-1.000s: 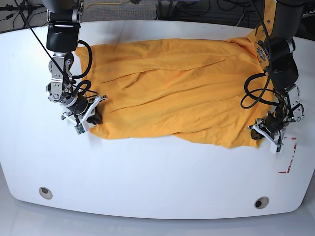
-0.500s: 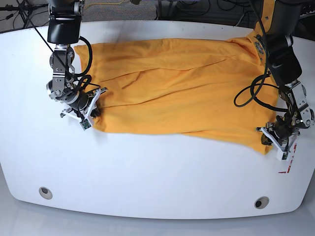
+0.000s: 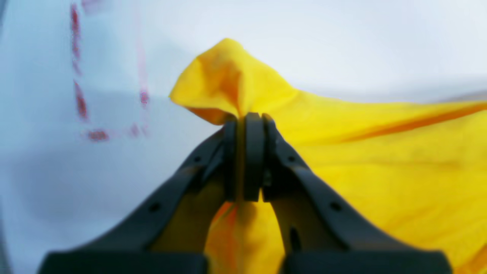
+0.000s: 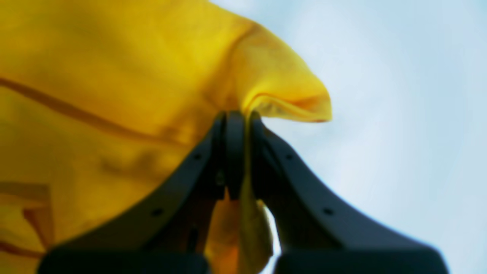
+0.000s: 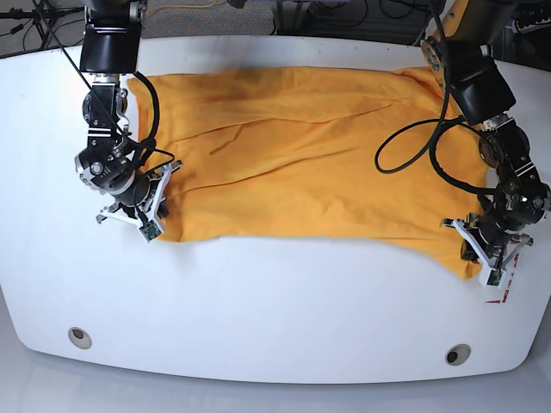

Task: Fold the T-shirt properly
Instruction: 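Lift the shirt with both grippers and swing it toward the robot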

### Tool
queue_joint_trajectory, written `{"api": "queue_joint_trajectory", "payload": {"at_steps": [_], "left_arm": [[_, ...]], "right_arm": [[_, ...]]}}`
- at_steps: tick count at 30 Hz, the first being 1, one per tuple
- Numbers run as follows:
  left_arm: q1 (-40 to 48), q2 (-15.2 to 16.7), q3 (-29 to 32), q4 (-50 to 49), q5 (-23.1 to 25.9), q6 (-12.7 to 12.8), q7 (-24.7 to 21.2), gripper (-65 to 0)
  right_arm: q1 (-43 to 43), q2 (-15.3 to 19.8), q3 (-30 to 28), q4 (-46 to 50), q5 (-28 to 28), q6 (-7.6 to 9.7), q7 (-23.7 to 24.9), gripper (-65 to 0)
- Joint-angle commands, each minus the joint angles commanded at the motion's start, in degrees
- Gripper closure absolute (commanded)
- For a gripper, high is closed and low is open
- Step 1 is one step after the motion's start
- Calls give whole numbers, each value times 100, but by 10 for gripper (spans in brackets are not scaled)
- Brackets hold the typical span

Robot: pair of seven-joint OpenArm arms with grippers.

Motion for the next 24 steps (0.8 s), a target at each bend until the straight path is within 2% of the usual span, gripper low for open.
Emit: {"api": "queue_joint_trajectory", "payload": {"at_steps": [3, 10, 19, 22, 24], "left_arm": [[-62, 9, 35, 299, 0, -9, 26, 0], [-589, 9, 193, 527, 0, 18, 26, 0], [-1705, -35, 202, 536, 35, 26, 35, 0], [-2224, -44, 211, 536, 44, 35, 229, 0], [-2549, -44, 211, 536, 44, 44, 422, 0]], "right_arm": [[211, 9, 0, 114, 0, 0, -132, 0], [800, 290, -35, 167, 0, 0, -237, 0], [1952, 642, -44, -88, 0, 9, -237, 0], [2435, 747, -44, -211, 0, 26, -237, 0], [2734, 826, -44, -273, 0, 132, -237, 0]]}}
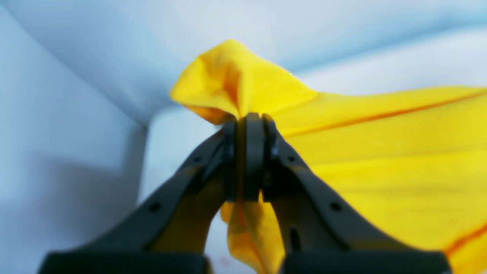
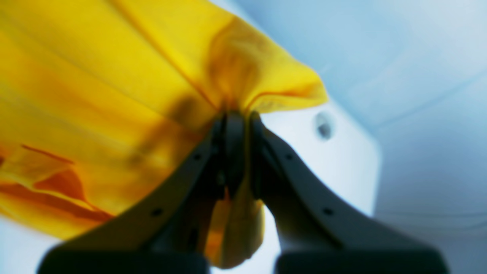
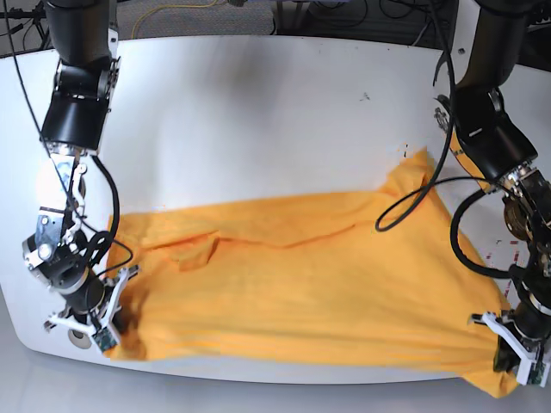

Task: Fold the T-shirt properly
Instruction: 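Lift the shirt with both grippers and swing it toward the robot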

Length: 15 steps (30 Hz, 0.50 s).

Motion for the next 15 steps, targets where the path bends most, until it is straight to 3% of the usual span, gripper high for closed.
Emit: {"api": "queue_joint_trajectory", "payload": {"at_steps": [2, 5, 15], "left_arm": [[-343, 9, -18, 88, -9, 79, 229, 0], [-633, 0, 0, 237, -26, 176, 431, 0], [-1996, 0, 0, 703, 0, 264, 510, 0]], "right_arm": [[334, 79, 0, -88, 0, 149, -9, 0], [765, 149, -9, -132, 0, 237, -26, 0], [2356, 545, -589, -70, 0, 251, -659, 0]]}}
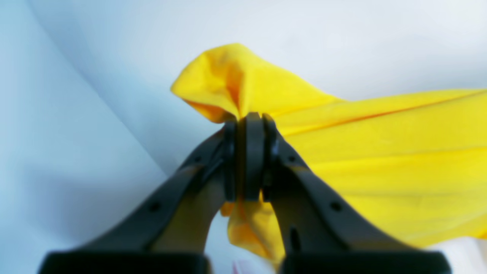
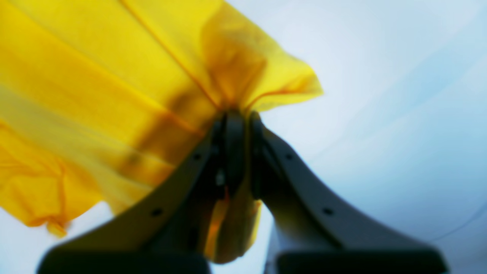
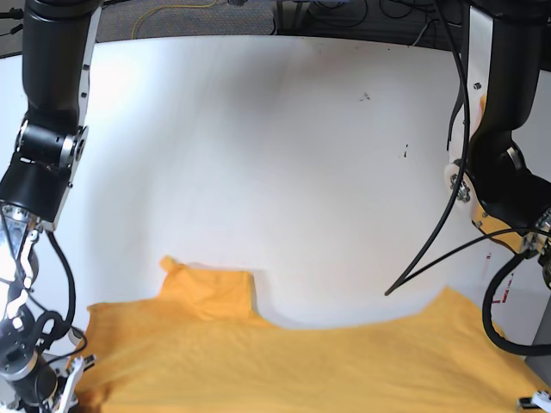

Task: Fold the T-shirt properly
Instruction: 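Lift the shirt with both grippers and swing it toward the robot, then lay the shirt flat with both grippers, holding its hem edge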

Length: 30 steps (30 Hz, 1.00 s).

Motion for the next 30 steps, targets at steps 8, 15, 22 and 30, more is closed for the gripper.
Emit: {"api": "queue_joint_trajectory", "payload": {"at_steps": [8, 15, 22, 30], "left_arm": [[-484, 9, 0, 35, -18, -26, 633, 0], [308, 9, 0, 360, -44, -44, 730, 0], [1495, 26, -26, 914, -44, -44, 747, 0], [3253, 35, -229, 1310, -53, -510, 747, 0]], "right_arm": [[158, 114, -35, 738, 26, 0, -431, 0], [-747, 123, 62, 1547, 26, 0, -756, 0], [-2532, -123, 774, 2409, 26, 0, -756, 0], [-4431, -659, 1547, 2716, 26, 0, -686, 0]]}}
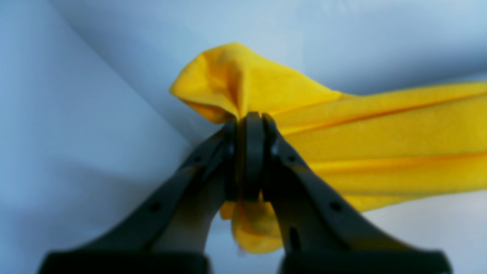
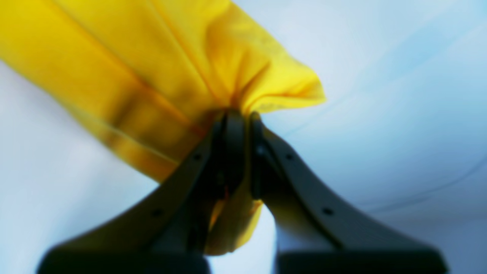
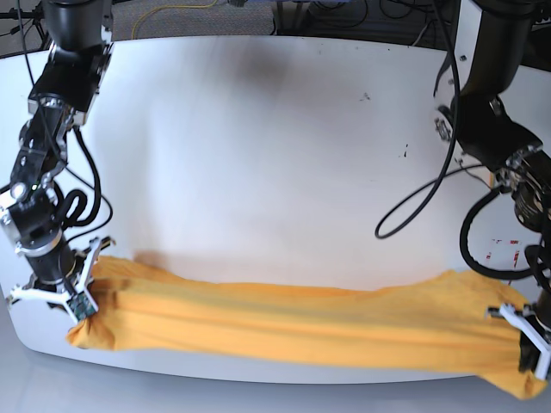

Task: Fold the T-shirt properly
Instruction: 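Lay the shirt flat with both grippers, holding its hem edge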

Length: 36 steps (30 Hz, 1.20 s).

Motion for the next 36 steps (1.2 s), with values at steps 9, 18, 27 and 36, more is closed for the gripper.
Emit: {"api": "queue_joint_trajectory", "payload": {"at_steps": [9, 18, 27, 36], "left_arm": [[1899, 9, -422, 88, 0, -110, 53, 0], [3007, -26, -589, 79, 18, -110, 35, 0], [3745, -158, -554, 70, 44, -110, 35, 0], [3956, -334, -264, -440, 44, -110, -422, 0]], "right_arm": [[-1670, -651, 440, -18, -9, 0, 651, 0], [-2716, -1020, 440, -26, -18, 0, 967, 0], [-3323, -1073, 440, -35, 0, 0, 1073, 0], [-3516, -1213, 422, -202, -26, 0, 1081, 0]]}}
